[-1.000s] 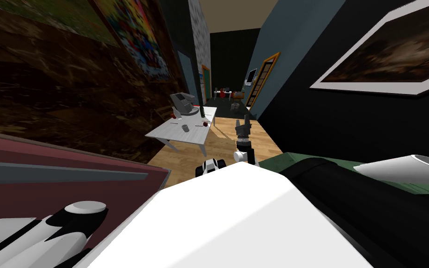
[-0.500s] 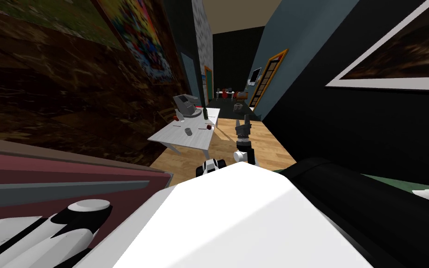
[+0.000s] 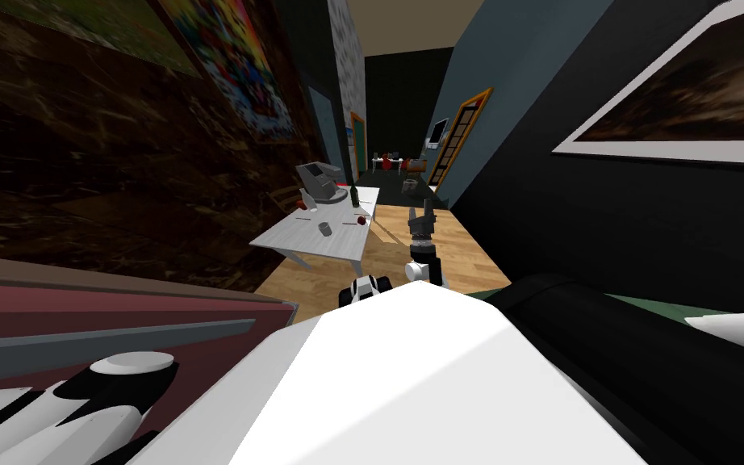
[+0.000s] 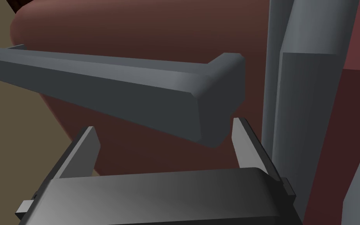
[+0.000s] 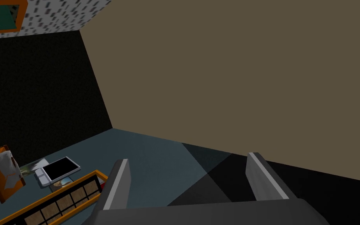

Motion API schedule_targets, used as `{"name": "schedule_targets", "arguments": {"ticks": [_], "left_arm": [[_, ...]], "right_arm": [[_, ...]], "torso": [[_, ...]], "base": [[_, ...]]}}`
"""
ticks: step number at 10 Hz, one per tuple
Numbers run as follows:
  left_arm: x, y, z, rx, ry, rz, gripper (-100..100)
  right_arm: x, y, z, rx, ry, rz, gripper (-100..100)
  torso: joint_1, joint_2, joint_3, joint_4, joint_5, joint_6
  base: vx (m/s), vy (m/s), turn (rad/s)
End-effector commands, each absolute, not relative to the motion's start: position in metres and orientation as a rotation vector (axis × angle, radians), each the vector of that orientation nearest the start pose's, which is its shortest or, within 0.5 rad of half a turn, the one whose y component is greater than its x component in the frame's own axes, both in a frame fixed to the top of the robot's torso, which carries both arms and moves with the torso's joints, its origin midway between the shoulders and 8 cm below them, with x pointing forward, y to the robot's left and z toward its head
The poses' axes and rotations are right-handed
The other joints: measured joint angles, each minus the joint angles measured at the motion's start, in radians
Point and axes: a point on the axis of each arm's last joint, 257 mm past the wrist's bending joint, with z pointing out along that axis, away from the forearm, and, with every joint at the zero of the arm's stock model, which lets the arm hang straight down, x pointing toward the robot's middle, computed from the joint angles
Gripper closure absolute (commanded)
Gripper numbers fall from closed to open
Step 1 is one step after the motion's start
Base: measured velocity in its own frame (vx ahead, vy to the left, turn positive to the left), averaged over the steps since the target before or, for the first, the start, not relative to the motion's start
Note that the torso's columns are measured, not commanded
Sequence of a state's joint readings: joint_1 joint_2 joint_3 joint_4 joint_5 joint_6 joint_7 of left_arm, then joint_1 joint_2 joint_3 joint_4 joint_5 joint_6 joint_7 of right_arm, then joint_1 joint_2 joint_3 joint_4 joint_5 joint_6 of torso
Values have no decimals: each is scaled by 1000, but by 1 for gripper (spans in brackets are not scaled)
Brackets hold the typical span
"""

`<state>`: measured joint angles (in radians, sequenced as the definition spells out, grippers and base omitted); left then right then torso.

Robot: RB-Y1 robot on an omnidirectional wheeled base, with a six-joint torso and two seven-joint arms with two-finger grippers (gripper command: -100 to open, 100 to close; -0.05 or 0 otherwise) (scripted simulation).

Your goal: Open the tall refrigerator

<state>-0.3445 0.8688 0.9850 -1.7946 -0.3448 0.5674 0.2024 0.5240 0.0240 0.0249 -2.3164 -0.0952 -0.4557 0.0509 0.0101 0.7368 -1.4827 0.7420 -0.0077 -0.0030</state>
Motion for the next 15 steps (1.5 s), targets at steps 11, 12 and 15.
{"name": "schedule_targets", "arguments": {"ticks": [11,12,15], "left_arm": [[294,724,305,-899,277,-324,100],[305,718,307,-896,294,-356,100],[337,700,311,-887,346,-450,100]], "right_arm": [[342,-287,24,742,567,1326,0],[342,-287,24,742,567,1326,0],[342,-287,24,742,567,1326,0]], "torso": [[-10,4,10,-5,9,1],[-6,5,9,-4,8,0],[-9,10,13,-1,8,-3]], "base": [[-83,-35,6],[-359,-81,-51],[-399,-119,-57]]}}
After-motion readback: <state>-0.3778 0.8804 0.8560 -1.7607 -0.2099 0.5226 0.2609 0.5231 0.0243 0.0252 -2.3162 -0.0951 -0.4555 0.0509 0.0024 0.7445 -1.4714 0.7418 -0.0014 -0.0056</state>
